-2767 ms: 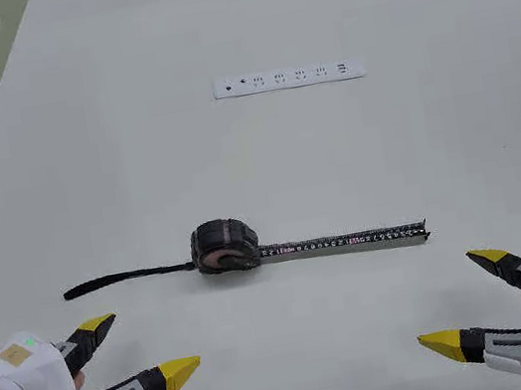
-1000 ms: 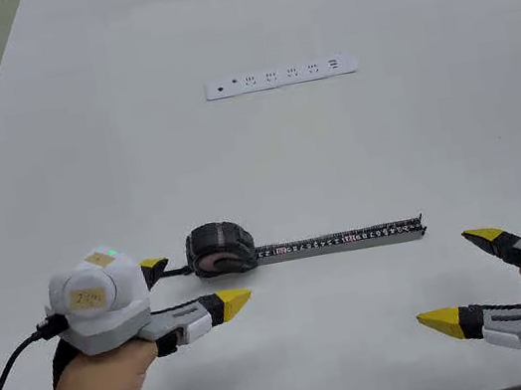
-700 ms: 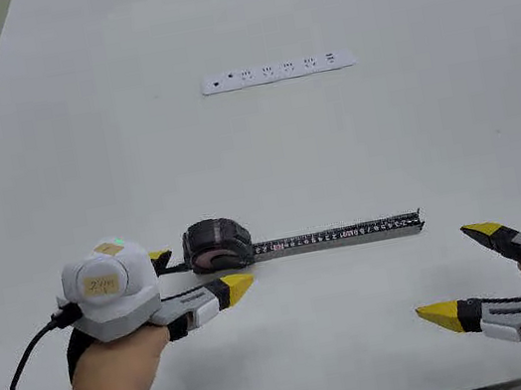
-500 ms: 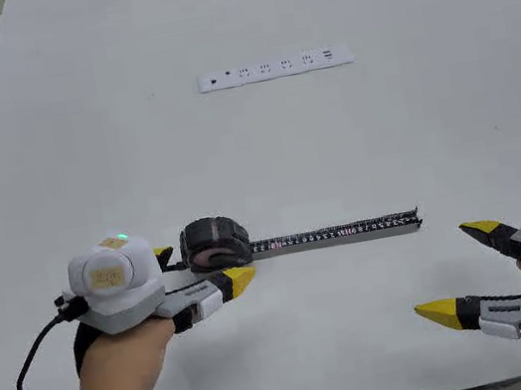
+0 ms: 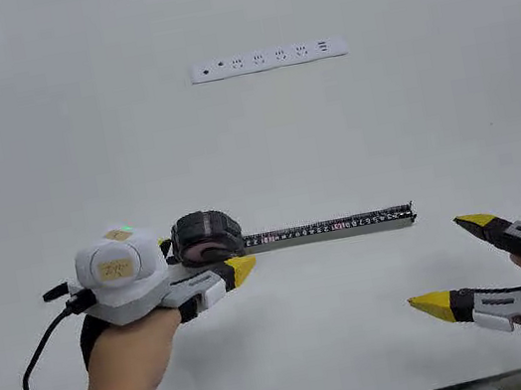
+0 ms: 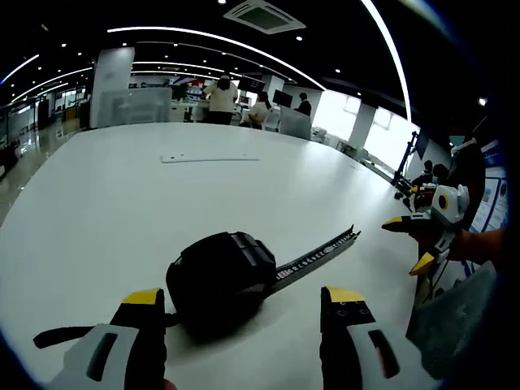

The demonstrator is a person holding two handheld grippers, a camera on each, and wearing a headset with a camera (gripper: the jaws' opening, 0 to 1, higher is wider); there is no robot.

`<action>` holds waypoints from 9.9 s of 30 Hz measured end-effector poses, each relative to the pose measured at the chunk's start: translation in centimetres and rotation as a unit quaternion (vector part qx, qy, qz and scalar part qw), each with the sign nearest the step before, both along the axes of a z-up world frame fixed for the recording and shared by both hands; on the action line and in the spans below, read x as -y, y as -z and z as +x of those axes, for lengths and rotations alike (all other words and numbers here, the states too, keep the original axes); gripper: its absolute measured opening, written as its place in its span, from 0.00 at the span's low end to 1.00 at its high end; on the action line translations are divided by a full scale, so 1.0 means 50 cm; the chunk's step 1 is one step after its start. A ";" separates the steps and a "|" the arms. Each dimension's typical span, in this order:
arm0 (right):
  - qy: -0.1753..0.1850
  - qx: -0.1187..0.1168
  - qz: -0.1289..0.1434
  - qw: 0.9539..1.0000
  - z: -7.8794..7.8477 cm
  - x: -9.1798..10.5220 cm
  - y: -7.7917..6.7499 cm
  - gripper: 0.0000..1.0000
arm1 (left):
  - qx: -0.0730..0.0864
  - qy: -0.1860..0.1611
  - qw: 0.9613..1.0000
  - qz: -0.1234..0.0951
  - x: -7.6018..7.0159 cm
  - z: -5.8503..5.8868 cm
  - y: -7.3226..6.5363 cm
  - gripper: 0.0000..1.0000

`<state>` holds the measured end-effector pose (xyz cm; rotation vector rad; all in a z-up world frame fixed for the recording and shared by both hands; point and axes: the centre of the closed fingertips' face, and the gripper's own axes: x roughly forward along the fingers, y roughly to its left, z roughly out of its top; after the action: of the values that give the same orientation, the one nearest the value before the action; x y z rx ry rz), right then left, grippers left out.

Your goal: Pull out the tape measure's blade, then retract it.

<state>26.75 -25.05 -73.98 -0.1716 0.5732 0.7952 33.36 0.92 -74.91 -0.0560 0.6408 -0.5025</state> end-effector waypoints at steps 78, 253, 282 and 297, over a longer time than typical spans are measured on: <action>-0.027 0.007 -0.016 0.999 0.065 0.001 0.013 0.65 | -0.021 -0.196 0.980 0.006 -0.010 0.048 0.029 0.62; -0.277 -0.020 -0.016 0.961 0.175 -0.243 0.090 0.09 | -0.056 -0.202 0.977 -0.026 -0.020 0.049 0.036 0.59; -0.295 -0.022 0.013 0.955 0.170 -0.360 0.094 0.09 | -0.057 -0.205 0.977 -0.032 -0.023 0.051 0.037 0.59; -0.302 -0.021 0.025 0.953 0.168 -0.413 0.097 0.09 | -0.057 -0.206 0.976 -0.034 -0.023 0.054 0.036 0.59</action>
<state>35.15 -4.40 -78.85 -0.2911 0.5437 1.4086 36.06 2.05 -76.72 -0.2790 0.7021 -0.1205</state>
